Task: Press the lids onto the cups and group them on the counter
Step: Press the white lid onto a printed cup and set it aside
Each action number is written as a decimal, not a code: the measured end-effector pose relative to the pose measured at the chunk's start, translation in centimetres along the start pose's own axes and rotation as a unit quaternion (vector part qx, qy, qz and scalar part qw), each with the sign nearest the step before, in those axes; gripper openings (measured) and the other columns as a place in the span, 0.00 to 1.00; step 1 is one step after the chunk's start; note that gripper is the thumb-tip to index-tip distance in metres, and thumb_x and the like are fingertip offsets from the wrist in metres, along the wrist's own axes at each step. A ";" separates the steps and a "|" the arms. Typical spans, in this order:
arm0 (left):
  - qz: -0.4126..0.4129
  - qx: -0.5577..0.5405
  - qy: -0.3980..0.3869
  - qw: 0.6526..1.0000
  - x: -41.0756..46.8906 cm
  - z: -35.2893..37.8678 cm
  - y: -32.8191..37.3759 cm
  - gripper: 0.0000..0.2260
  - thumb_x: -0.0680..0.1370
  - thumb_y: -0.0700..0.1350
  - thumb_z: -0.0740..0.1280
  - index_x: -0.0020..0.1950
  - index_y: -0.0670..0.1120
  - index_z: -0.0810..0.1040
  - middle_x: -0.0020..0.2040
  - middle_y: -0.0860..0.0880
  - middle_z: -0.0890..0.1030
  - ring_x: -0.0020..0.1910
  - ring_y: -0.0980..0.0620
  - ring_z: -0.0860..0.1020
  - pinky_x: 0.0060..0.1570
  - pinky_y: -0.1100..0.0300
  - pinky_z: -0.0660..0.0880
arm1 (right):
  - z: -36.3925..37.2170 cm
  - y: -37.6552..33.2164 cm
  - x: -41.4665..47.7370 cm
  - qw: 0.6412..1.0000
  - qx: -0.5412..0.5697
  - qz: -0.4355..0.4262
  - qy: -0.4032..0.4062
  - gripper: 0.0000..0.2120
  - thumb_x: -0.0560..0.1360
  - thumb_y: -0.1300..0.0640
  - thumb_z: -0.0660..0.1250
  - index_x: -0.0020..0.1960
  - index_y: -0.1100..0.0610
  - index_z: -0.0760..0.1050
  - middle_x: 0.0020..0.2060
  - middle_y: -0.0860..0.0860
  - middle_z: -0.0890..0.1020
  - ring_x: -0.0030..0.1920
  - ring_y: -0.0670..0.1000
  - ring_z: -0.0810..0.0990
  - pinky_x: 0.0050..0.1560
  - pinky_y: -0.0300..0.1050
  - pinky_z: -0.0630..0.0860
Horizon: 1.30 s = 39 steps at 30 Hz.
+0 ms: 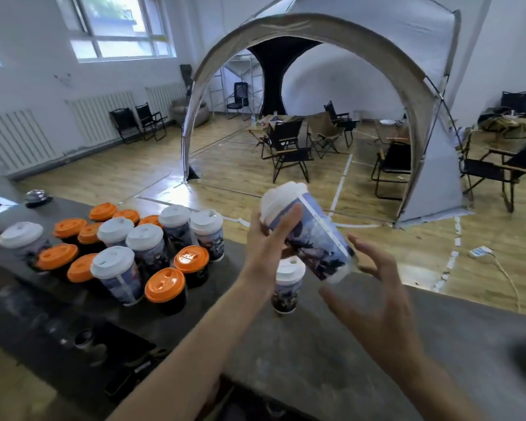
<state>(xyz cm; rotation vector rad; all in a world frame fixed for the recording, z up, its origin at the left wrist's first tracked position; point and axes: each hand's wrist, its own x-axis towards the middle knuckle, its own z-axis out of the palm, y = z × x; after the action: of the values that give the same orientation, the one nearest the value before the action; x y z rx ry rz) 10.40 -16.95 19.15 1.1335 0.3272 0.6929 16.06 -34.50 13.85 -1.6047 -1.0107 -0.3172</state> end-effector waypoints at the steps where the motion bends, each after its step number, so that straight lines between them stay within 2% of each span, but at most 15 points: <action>1: 0.059 0.044 0.050 0.996 0.8 -1.7 0.8 0.32 0.66 0.56 0.80 0.66 0.51 0.74 0.61 0.45 0.81 0.58 0.47 0.83 0.53 0.49 0.83 | 1.3 0.7 0.2 0.999 -0.002 0.024 -0.024 0.42 0.67 0.47 0.82 0.74 0.56 0.66 0.73 0.49 0.73 0.71 0.49 0.74 0.66 0.37 0.72; 3: 0.156 0.098 0.106 0.977 2.3 -5.4 2.2 0.30 0.66 0.57 0.79 0.64 0.56 0.72 0.59 0.54 0.78 0.57 0.58 0.80 0.57 0.55 0.81 | 3.9 2.4 0.5 0.994 -0.012 0.075 -0.076 0.48 0.65 0.40 0.81 0.76 0.53 0.62 0.74 0.47 0.70 0.73 0.45 0.70 0.68 0.31 0.67; 5: 0.227 0.183 0.152 0.945 4.1 -8.7 2.8 0.34 0.67 0.57 0.79 0.69 0.54 0.69 0.61 0.58 0.75 0.58 0.63 0.76 0.60 0.63 0.76 | 6.6 4.7 0.8 0.985 -0.018 0.125 -0.120 0.52 0.63 0.38 0.81 0.78 0.51 0.58 0.73 0.44 0.67 0.73 0.45 0.68 0.72 0.37 0.67; 7: 0.256 0.294 0.168 0.905 6.0 -11.4 1.9 0.37 0.69 0.53 0.81 0.72 0.48 0.67 0.64 0.54 0.72 0.61 0.59 0.72 0.61 0.66 0.72 | 9.0 7.1 0.7 0.971 -0.018 0.183 -0.153 0.56 0.63 0.44 0.84 0.80 0.52 0.56 0.71 0.42 0.65 0.73 0.47 0.68 0.72 0.44 0.67; 9: 0.254 0.385 0.163 0.872 7.3 -13.2 0.0 0.39 0.69 0.51 0.82 0.73 0.45 0.67 0.65 0.50 0.68 0.63 0.56 0.68 0.62 0.67 0.68 | 10.9 9.0 0.3 0.960 0.001 0.221 -0.170 0.56 0.62 0.50 0.86 0.79 0.54 0.56 0.71 0.43 0.67 0.73 0.48 0.69 0.70 0.43 0.68; 11: 0.238 0.431 0.146 0.858 8.3 -14.3 -2.3 0.39 0.68 0.49 0.82 0.74 0.44 0.67 0.66 0.46 0.68 0.65 0.55 0.66 0.64 0.64 0.65 | 12.4 10.6 -0.3 0.956 0.034 0.242 -0.162 0.55 0.61 0.56 0.87 0.78 0.53 0.59 0.71 0.45 0.71 0.71 0.46 0.72 0.68 0.40 0.71; 14: 0.194 0.442 0.117 0.868 9.6 -15.0 -5.3 0.39 0.69 0.45 0.82 0.75 0.44 0.65 0.70 0.43 0.69 0.67 0.54 0.65 0.70 0.60 0.64 | 14.0 11.6 -1.1 0.950 0.057 0.276 -0.132 0.48 0.62 0.59 0.86 0.72 0.48 0.62 0.66 0.44 0.76 0.65 0.44 0.76 0.60 0.27 0.73; 17: 0.166 0.439 0.105 0.877 10.7 -15.0 -7.6 0.40 0.69 0.43 0.82 0.75 0.43 0.65 0.71 0.43 0.69 0.71 0.49 0.66 0.71 0.60 0.62 | 14.7 12.1 -2.0 0.947 0.056 0.299 -0.099 0.40 0.64 0.60 0.85 0.68 0.47 0.67 0.62 0.43 0.80 0.63 0.44 0.80 0.60 0.36 0.77; 21: 0.134 0.435 0.113 0.883 11.5 -14.9 -9.6 0.39 0.71 0.43 0.80 0.75 0.43 0.62 0.71 0.44 0.67 0.72 0.49 0.65 0.71 0.59 0.60 | 12.8 12.1 -4.1 0.951 0.027 0.293 -0.094 0.36 0.64 0.56 0.85 0.68 0.52 0.74 0.60 0.39 0.82 0.62 0.36 0.79 0.59 0.26 0.72; 24: 0.133 0.433 0.119 0.884 11.7 -14.9 -10.3 0.38 0.72 0.45 0.80 0.75 0.42 0.62 0.71 0.44 0.66 0.71 0.49 0.65 0.71 0.58 0.61 | 10.0 12.2 -6.0 0.954 0.025 0.292 -0.069 0.34 0.62 0.58 0.86 0.66 0.57 0.77 0.56 0.38 0.84 0.59 0.33 0.79 0.59 0.27 0.74; 27: 0.136 0.433 0.132 0.881 11.6 -14.7 -10.5 0.40 0.72 0.46 0.79 0.76 0.42 0.60 0.73 0.44 0.65 0.72 0.50 0.64 0.71 0.61 0.59 | 7.6 12.7 -7.6 0.953 0.030 0.294 -0.061 0.38 0.61 0.53 0.87 0.67 0.57 0.76 0.57 0.34 0.83 0.61 0.35 0.80 0.60 0.27 0.73; 29: 0.134 0.430 0.144 0.881 11.4 -14.6 -10.5 0.41 0.72 0.46 0.79 0.78 0.42 0.59 0.74 0.43 0.65 0.73 0.49 0.63 0.71 0.61 0.58 | 6.8 12.6 -8.2 0.956 0.038 0.286 -0.056 0.45 0.59 0.38 0.84 0.69 0.57 0.76 0.59 0.37 0.83 0.64 0.39 0.79 0.63 0.29 0.72; 31: 0.129 0.415 0.153 0.887 11.2 -14.4 -10.5 0.41 0.72 0.45 0.80 0.77 0.42 0.60 0.74 0.44 0.66 0.73 0.50 0.64 0.70 0.63 0.59 | 6.3 12.6 -8.6 0.953 0.061 0.294 -0.041 0.51 0.56 0.30 0.81 0.70 0.56 0.75 0.61 0.41 0.83 0.65 0.41 0.79 0.67 0.37 0.74; 36: 0.110 0.399 0.153 0.897 10.3 -14.1 -11.0 0.43 0.73 0.45 0.79 0.79 0.44 0.57 0.77 0.45 0.64 0.77 0.49 0.62 0.74 0.59 0.59 | 6.1 12.4 -8.8 0.951 0.060 0.300 -0.050 0.48 0.57 0.31 0.81 0.69 0.56 0.76 0.60 0.41 0.84 0.63 0.42 0.81 0.65 0.41 0.76; 39: 0.101 0.408 0.131 0.898 9.7 -14.2 -11.4 0.46 0.74 0.45 0.78 0.82 0.46 0.51 0.81 0.46 0.58 0.80 0.49 0.57 0.75 0.59 0.55 | 6.2 12.1 -8.9 0.947 0.057 0.312 -0.046 0.46 0.57 0.33 0.82 0.68 0.55 0.76 0.58 0.38 0.84 0.62 0.41 0.81 0.62 0.35 0.76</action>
<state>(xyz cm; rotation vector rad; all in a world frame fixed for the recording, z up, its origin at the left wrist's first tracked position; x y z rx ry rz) 13.41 -3.25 4.02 1.8956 0.7844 0.9301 17.94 -32.47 -2.19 -1.7502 -0.5308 0.2470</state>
